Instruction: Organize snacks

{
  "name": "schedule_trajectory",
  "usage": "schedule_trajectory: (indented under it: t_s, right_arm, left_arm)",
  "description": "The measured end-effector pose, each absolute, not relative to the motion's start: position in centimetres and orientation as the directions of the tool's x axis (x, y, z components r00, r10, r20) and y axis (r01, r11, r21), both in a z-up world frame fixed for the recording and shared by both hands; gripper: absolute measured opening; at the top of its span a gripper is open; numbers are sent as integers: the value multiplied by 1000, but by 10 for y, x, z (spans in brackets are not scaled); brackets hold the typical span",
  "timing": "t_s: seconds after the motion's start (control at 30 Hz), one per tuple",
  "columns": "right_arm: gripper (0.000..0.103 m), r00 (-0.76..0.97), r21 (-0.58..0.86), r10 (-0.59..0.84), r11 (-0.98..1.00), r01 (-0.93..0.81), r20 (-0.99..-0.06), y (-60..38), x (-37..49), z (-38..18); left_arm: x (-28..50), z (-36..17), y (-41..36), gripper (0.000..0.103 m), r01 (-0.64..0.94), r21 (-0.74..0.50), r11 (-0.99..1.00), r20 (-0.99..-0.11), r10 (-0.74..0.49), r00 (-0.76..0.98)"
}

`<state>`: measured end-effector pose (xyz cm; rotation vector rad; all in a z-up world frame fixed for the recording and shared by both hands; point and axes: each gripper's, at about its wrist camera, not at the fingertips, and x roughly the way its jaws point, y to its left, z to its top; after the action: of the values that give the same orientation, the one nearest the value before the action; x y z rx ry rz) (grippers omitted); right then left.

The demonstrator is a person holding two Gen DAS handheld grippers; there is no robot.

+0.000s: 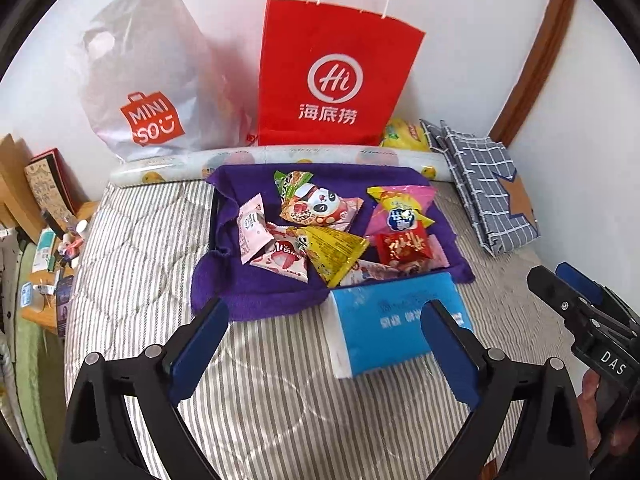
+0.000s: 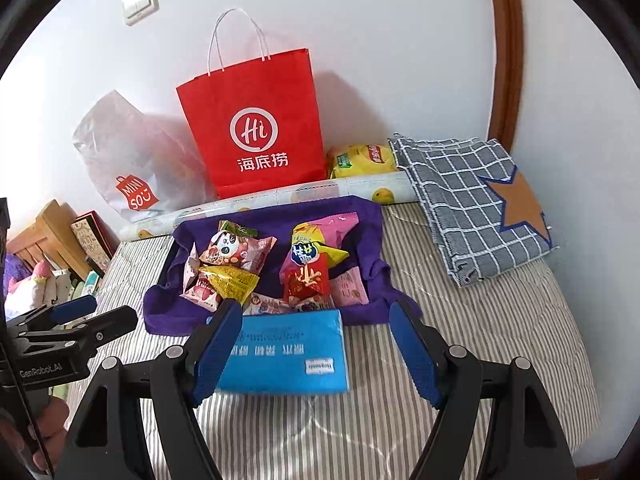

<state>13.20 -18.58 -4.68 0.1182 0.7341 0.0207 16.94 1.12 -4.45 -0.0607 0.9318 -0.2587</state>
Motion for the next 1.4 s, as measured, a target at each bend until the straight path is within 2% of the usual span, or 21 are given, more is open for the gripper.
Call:
schedule_trajectory:
  t_s: [0.3, 0.37, 0.5, 0.83, 1.4]
  right_arm:
    - [76, 754, 111, 44, 993, 38, -655, -187, 90, -34]
    - [85, 760, 103, 32, 994, 46, -649, -188, 80, -32]
    - [87, 771, 104, 27, 993, 52, -636, -191, 62, -29]
    - [102, 804, 108, 1, 991, 78, -595, -197, 18, -17]
    - [103, 826, 94, -49, 988, 122, -562, -203, -24, -7]
  left_arm:
    - [124, -23, 6, 99, 207, -123, 971, -746, -228, 626]
    - [112, -18, 3, 99, 216, -92, 972, -734, -212, 645]
    - [93, -12, -1, 99, 214, -63, 975, -715, -193, 672]
    - [59, 0, -1, 101, 198, -66, 978, -676, -190, 712]
    - [22, 17, 2, 103, 171, -55, 984, -634, -167, 755]
